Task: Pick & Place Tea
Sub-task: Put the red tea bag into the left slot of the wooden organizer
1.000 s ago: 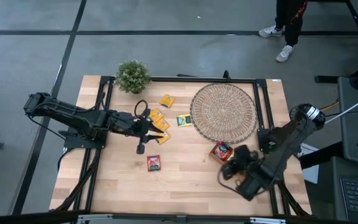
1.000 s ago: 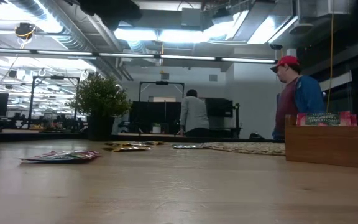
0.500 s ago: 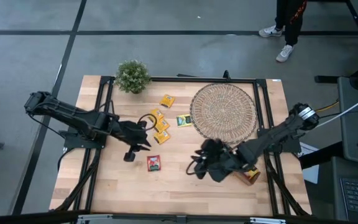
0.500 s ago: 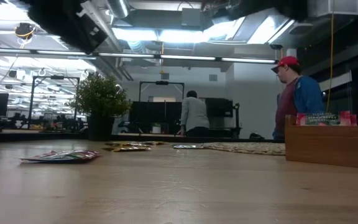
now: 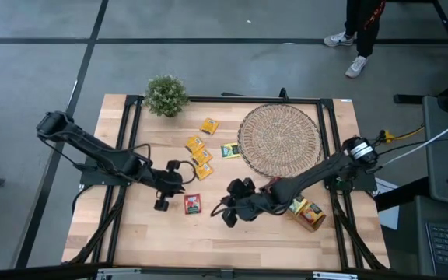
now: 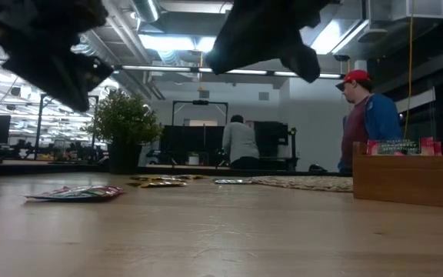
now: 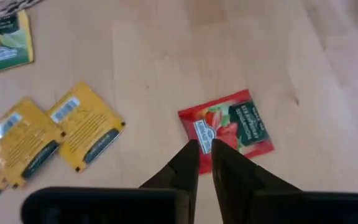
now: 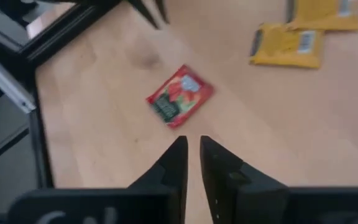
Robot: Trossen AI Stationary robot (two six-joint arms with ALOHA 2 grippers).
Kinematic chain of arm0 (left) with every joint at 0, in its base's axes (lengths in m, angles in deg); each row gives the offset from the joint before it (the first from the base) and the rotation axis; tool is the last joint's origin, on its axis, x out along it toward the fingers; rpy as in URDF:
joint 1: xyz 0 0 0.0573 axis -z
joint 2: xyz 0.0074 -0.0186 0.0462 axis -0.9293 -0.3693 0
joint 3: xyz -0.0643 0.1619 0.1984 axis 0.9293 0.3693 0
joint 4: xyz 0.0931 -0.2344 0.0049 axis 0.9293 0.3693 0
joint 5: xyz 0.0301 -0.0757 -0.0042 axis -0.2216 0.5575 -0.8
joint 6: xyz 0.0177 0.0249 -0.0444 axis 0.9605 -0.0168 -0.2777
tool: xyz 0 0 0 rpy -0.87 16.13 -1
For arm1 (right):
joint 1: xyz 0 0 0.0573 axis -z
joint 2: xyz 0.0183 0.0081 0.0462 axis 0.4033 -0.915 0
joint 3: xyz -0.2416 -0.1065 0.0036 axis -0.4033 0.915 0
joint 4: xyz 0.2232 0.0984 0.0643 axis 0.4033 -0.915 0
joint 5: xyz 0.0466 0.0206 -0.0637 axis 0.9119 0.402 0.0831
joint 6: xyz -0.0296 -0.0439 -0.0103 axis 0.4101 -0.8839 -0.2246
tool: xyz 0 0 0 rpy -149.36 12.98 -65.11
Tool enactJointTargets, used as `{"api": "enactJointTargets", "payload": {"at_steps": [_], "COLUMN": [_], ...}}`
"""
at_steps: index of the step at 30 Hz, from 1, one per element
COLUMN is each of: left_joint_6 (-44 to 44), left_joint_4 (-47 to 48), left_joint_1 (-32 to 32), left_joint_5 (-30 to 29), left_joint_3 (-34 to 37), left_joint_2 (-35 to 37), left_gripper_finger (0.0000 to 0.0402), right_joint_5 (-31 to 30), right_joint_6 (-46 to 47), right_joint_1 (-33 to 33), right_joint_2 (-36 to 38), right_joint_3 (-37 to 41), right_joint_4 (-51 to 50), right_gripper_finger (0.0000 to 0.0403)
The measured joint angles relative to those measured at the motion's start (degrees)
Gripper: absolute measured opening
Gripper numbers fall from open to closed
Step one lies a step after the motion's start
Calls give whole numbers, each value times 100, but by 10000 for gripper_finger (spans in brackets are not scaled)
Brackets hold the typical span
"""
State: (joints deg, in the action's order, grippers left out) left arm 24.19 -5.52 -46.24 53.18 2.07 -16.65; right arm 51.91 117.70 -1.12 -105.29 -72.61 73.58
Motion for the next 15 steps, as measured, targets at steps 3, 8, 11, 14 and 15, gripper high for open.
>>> {"api": "enactJointTargets", "payload": {"at_steps": [3,8,11,14,15], "left_joint_6": [-1,86,147,147,147], "left_joint_4": [-240,-695,-867,-914,-1009], "left_joint_1": [42,41,70,70,70], "left_joint_5": [-6,38,43,62,90], "left_joint_3": [151,329,330,333,331], "left_joint_2": [-190,-707,-1059,-1343,-1457], "left_gripper_finger": [15,4,2,3,2], "right_joint_5": [203,333,436,712,775], "right_joint_6": [-3,2,2,31,33], "right_joint_1": [-4,-4,16,69,80], "right_joint_2": [-144,-424,-545,-627,-629], "right_joint_3": [0,0,0,-2,0], "right_joint_4": [299,651,835,926,919], "right_gripper_finger": [38,44,60,89,100]}}
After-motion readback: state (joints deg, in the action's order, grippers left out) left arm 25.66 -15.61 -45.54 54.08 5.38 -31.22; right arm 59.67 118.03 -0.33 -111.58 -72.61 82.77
